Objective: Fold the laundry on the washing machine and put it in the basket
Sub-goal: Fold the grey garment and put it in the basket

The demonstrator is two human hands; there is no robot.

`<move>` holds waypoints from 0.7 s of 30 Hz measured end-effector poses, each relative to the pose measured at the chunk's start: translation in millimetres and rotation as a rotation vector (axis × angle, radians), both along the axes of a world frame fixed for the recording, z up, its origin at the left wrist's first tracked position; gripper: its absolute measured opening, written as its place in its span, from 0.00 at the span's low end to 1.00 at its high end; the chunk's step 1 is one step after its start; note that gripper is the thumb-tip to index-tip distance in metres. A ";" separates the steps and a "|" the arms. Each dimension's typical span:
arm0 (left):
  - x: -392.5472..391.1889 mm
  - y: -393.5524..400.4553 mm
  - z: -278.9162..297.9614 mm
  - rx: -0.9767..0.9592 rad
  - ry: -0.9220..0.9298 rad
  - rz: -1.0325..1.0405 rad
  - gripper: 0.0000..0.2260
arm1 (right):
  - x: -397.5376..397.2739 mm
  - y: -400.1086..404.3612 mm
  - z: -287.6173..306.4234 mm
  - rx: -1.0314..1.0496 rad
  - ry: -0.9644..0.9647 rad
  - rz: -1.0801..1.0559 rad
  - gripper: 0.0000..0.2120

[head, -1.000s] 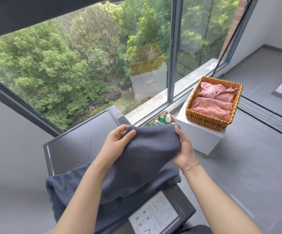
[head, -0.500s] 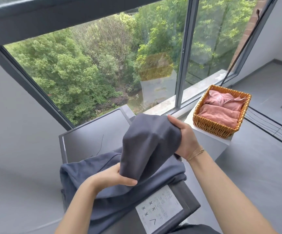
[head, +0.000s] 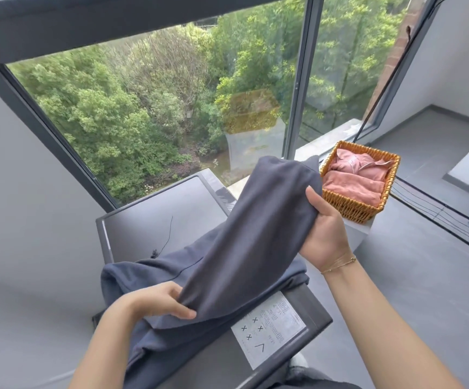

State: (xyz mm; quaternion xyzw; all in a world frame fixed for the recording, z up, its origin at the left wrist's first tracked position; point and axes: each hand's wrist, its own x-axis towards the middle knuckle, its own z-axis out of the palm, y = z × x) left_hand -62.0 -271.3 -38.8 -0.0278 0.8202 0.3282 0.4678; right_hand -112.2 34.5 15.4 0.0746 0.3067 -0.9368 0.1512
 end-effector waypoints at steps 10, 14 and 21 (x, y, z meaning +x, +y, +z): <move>-30.5 -25.1 -42.1 -0.143 0.520 0.423 0.14 | -55.3 15.4 -85.8 0.242 -0.487 -0.258 0.10; -19.3 -33.1 -70.9 -0.273 0.445 0.346 0.17 | -57.2 14.5 -162.0 0.447 -0.661 -0.100 0.11; -16.0 -46.9 -56.7 -0.004 0.422 0.700 0.16 | -71.6 15.7 -180.9 0.653 -0.501 -0.296 0.18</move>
